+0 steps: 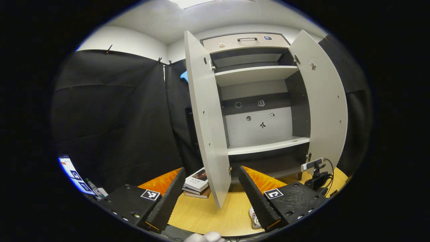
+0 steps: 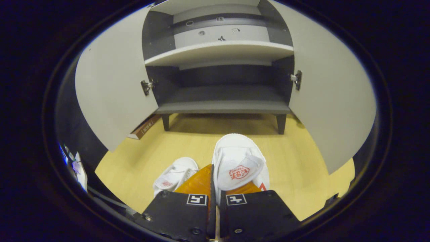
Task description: Grab one shoe with the right hand and put it into the shoe cabinet, grab the other shoe with the left hand and put it into the shoe cabinet; then close the right door with the right hand and the left door with the left hand.
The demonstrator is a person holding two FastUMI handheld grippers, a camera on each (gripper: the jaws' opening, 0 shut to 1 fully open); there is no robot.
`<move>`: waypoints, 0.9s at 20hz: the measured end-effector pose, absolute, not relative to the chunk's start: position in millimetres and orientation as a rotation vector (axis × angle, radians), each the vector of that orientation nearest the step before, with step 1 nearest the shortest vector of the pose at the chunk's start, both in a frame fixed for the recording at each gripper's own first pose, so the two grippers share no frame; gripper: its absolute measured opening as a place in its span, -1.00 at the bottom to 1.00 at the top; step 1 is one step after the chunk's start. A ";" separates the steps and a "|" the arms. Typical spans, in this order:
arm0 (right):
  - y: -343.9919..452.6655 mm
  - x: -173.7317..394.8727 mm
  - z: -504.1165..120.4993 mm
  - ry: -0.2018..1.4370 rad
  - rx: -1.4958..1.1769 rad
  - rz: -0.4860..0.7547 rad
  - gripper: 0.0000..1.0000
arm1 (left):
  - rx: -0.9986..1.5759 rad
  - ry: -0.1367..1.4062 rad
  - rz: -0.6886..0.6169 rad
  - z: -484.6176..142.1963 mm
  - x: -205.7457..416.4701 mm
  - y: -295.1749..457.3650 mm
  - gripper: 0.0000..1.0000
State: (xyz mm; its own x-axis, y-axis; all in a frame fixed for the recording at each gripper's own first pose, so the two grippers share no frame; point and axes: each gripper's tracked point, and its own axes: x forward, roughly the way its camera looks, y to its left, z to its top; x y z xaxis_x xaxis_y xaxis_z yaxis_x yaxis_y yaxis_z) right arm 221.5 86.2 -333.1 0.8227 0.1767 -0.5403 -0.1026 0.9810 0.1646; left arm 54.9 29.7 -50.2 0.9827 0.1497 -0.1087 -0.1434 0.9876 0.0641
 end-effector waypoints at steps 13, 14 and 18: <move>68.4 334.1 -99.4 0.235 0.101 0.137 -0.84 | 0.054 0.095 0.184 -45.9 49.4 27.3 0.93; 67.9 349.4 -86.6 0.220 0.099 0.138 -0.84 | 0.053 0.093 0.192 -45.6 49.7 27.9 0.93; 62.7 413.1 -50.4 0.180 0.079 0.120 -0.84 | 0.047 0.097 0.238 -45.8 49.1 30.1 0.93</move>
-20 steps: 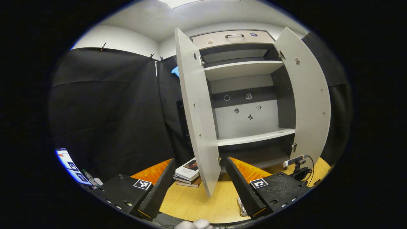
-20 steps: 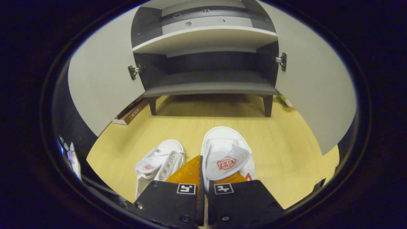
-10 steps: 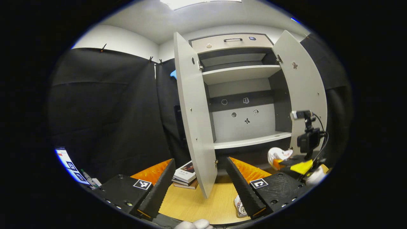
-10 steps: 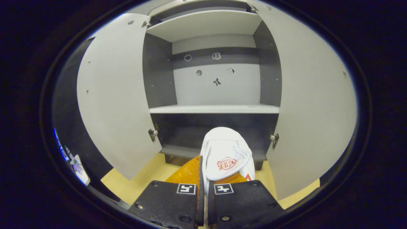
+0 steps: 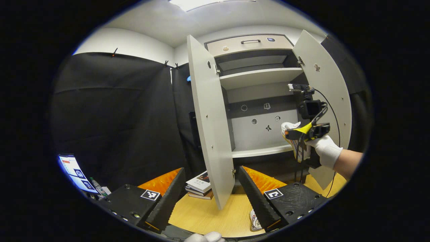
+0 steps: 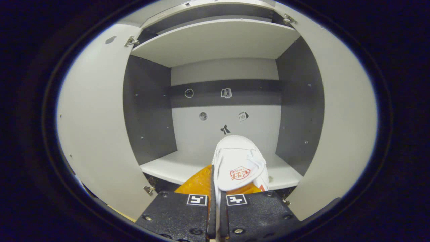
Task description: Grab one shoe with the right hand and put it into the shoe cabinet, grab the other shoe with the left hand and put it into the shoe cabinet; then close the right door with the right hand and the left door with the left hand.
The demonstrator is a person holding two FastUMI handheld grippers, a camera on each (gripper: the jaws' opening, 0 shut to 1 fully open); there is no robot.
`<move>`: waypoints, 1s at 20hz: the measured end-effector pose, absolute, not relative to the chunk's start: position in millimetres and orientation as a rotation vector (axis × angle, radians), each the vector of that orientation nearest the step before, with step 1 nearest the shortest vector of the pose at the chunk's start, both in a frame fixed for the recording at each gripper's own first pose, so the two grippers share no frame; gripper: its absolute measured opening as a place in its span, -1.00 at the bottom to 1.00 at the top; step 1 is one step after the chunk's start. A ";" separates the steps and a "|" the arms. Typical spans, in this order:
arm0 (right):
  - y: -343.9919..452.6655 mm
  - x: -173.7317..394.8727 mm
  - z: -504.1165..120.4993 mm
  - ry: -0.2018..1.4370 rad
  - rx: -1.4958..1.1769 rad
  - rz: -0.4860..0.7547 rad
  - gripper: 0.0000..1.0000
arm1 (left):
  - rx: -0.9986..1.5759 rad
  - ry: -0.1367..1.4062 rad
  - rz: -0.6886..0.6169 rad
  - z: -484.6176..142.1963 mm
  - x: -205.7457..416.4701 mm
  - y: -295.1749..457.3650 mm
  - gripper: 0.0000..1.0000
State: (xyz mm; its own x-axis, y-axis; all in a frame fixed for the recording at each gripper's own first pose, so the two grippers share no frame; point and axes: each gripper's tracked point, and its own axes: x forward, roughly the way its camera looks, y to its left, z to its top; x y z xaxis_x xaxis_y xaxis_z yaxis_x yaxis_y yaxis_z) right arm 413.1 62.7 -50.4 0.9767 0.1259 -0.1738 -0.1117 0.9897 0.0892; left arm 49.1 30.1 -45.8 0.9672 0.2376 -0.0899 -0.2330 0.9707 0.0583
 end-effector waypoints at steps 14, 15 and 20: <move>76.1 559.9 -80.9 0.404 0.033 0.064 -0.76 | 0.057 0.121 0.385 -49.7 51.0 37.6 1.00; 72.7 560.3 -84.4 0.428 0.023 0.054 -0.64 | 0.055 0.121 0.383 -50.6 52.7 37.1 0.92; 77.2 556.9 -78.0 0.424 0.041 0.102 -0.24 | 0.056 0.121 0.364 -49.1 60.4 36.6 0.93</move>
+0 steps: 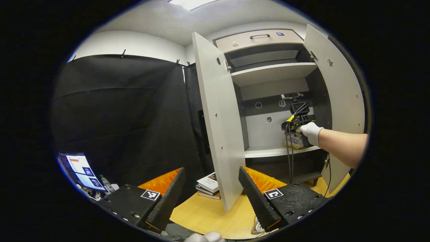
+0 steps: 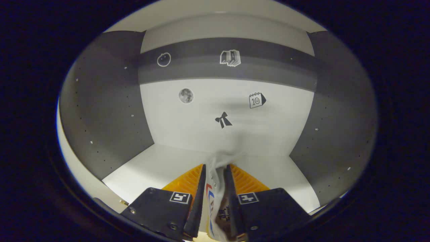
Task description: Grab one shoe with the right hand and put it into the shoe cabinet, grab the other shoe with the left hand and put it into the shoe cabinet; then close the right door with the right hand and the left door with the left hand.
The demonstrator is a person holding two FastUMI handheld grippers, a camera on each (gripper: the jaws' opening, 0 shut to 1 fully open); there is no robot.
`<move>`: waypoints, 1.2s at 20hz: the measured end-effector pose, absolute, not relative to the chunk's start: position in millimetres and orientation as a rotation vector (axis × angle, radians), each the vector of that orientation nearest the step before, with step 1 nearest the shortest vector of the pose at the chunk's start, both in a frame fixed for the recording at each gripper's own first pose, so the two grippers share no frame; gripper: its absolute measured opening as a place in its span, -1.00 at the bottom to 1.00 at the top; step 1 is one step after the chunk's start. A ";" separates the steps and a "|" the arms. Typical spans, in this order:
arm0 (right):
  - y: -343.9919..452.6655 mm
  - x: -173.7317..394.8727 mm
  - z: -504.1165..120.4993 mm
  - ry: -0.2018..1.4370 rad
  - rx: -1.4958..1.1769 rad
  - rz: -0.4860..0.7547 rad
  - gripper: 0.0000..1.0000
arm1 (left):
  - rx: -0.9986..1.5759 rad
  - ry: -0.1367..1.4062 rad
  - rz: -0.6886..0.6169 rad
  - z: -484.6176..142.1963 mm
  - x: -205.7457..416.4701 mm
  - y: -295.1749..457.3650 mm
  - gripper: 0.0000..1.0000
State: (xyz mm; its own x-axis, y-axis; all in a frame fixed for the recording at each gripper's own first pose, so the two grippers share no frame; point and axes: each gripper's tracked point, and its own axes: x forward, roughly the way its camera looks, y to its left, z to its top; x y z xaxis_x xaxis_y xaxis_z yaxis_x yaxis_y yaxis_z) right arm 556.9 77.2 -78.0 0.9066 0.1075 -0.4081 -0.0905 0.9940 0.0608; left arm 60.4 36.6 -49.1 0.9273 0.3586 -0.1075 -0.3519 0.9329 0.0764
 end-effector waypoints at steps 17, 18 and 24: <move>30.0 376.9 23.0 0.082 0.045 0.057 1.00 | 0.040 0.117 0.181 -68.0 75.7 24.7 0.93; 25.6 353.4 29.4 0.060 0.044 0.058 0.99 | 0.036 0.122 0.153 -72.5 76.2 19.7 0.93; -12.3 218.2 24.9 0.009 0.037 0.020 1.00 | 0.028 0.159 0.009 -109.0 80.2 -11.8 0.93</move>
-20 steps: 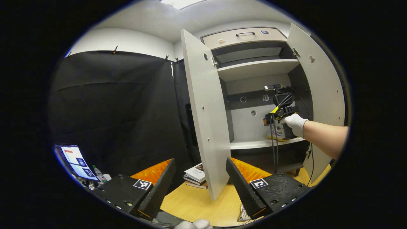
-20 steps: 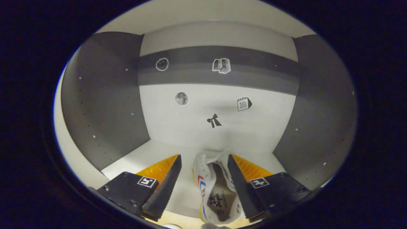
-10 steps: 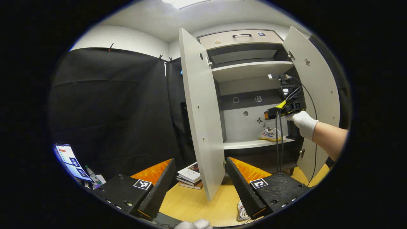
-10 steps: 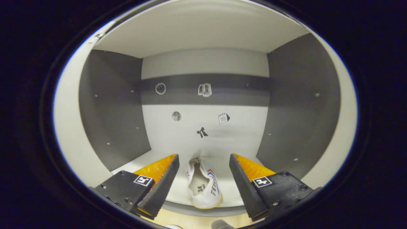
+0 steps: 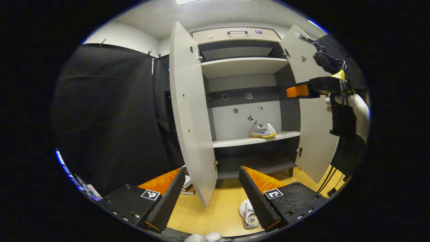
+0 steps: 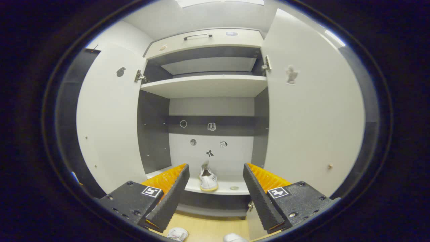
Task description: Grab one shoe with the right hand and put it into the shoe cabinet, grab the other shoe with the left hand and put it into the shoe cabinet; then close the right door with the right hand and the left door with the left hand.
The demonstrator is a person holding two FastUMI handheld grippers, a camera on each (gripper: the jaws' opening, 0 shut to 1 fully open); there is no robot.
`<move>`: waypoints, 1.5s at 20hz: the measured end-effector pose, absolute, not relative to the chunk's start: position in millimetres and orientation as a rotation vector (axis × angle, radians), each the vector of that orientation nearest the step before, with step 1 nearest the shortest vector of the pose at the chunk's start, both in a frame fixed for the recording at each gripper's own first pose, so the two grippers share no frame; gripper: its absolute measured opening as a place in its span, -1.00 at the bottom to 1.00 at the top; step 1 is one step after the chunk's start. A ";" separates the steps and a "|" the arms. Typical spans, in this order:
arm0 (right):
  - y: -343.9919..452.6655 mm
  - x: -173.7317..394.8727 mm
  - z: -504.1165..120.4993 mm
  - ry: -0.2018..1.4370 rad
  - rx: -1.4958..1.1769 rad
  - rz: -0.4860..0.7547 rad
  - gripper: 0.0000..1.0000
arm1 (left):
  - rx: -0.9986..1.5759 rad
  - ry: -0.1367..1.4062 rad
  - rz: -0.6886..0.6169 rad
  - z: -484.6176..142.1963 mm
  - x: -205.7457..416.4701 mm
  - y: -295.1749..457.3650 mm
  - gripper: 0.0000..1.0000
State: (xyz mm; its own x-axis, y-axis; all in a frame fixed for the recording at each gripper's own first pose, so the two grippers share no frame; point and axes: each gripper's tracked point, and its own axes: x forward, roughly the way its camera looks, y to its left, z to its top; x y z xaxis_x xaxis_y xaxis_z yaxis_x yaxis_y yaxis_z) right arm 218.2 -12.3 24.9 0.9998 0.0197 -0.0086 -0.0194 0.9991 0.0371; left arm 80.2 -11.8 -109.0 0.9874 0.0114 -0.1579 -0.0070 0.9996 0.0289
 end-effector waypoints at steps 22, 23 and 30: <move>-105.1 51.2 -45.9 0.136 -0.026 -0.290 1.00 | 0.103 0.623 -0.224 -439.8 105.9 -106.3 0.94; -102.1 55.0 -48.2 0.141 -0.028 -0.280 1.00 | 0.103 0.620 -0.222 -442.7 115.8 -109.0 0.94; -95.5 66.6 -64.1 0.195 -0.023 -0.247 1.00 | 0.148 0.616 -0.214 -457.6 155.2 -117.7 0.70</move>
